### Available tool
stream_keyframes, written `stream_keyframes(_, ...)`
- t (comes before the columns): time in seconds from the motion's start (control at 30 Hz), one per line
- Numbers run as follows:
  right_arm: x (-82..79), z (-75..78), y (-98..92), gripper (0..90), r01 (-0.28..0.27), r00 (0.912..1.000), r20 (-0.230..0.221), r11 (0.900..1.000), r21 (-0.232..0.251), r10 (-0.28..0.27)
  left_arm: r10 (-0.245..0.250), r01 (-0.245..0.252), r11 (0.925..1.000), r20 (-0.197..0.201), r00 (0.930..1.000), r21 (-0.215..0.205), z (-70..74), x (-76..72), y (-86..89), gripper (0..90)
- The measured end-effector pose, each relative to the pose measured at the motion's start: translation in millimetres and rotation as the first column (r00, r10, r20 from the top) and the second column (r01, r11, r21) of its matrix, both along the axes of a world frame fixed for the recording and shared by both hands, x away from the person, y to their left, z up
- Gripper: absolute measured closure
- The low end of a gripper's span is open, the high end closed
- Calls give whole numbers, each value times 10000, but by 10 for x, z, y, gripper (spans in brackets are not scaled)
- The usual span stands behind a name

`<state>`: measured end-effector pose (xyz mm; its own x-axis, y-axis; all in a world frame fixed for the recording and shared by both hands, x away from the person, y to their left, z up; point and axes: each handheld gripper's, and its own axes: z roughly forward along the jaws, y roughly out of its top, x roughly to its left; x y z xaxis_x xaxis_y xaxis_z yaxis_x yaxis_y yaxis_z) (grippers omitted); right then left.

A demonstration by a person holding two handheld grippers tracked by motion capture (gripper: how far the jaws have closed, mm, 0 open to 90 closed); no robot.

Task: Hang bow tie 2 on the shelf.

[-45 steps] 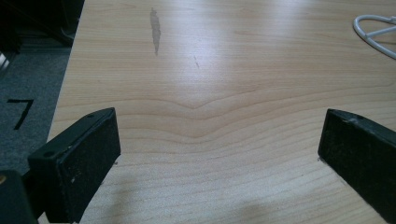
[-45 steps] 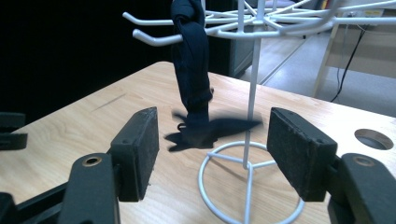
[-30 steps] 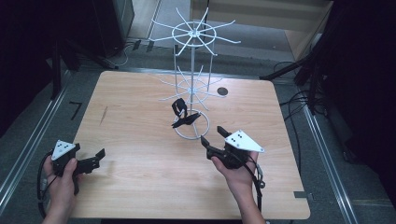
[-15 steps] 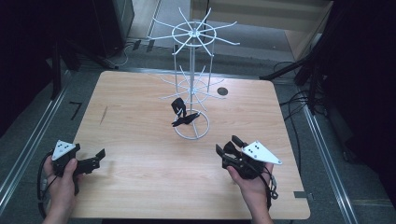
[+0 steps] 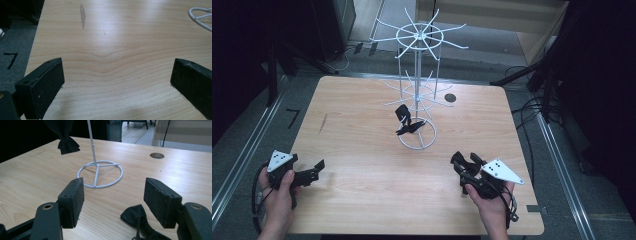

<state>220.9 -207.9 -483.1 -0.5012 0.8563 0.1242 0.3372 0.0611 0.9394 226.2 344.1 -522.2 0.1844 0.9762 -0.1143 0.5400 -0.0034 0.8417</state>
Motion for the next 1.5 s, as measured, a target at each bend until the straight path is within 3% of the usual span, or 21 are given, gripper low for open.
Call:
stream_keyframes(0.57,-49,-212,-278,363,902,9930,-763,9959,-63,-905,-17,16,10000,-48,10000,-54,-1,6,3,0)
stream_keyframes(0.8,-58,-297,-271,397,661,9884,-1359,9977,-150,-676,8,-8,10000,-49,10000,-83,-2,6,6,0)
stream_keyframes(0.83,-73,-328,-269,399,583,9843,-1656,9981,-171,-604,8,-8,10000,-56,10000,-83,-2,7,7,0)
stream_keyframes(0.9,-77,-341,-270,399,549,9828,-1756,9984,-156,-568,8,-9,9999,-82,10000,-109,-2,9,9,0)
stream_keyframes(1.03,-110,-411,-271,407,490,9700,-2374,9986,-198,-523,26,-27,9999,-62,10000,-105,-2,9,9,0)
stream_keyframes(1.2,-124,-453,-261,430,576,9603,-2712,9977,-362,-652,21,-22,9999,-70,10000,-125,-2,10,11,0)
stream_keyframes(1.3,-113,-492,-269,535,243,9492,-3134,9996,-147,-277,31,-32,9999,-71,10000,-138,-3,11,11,0)
stream_keyframes(1.43,-90,-527,-275,690,186,9286,-3701,9994,-293,-281,13,-14,9999,-70,10000,-136,-3,11,12,0)
stream_keyframes(1.5,-89,-521,-286,766,226,9235,-3822,9993,-311,-328,4,-6,9999,-92,10000,-160,-2,12,14,0)
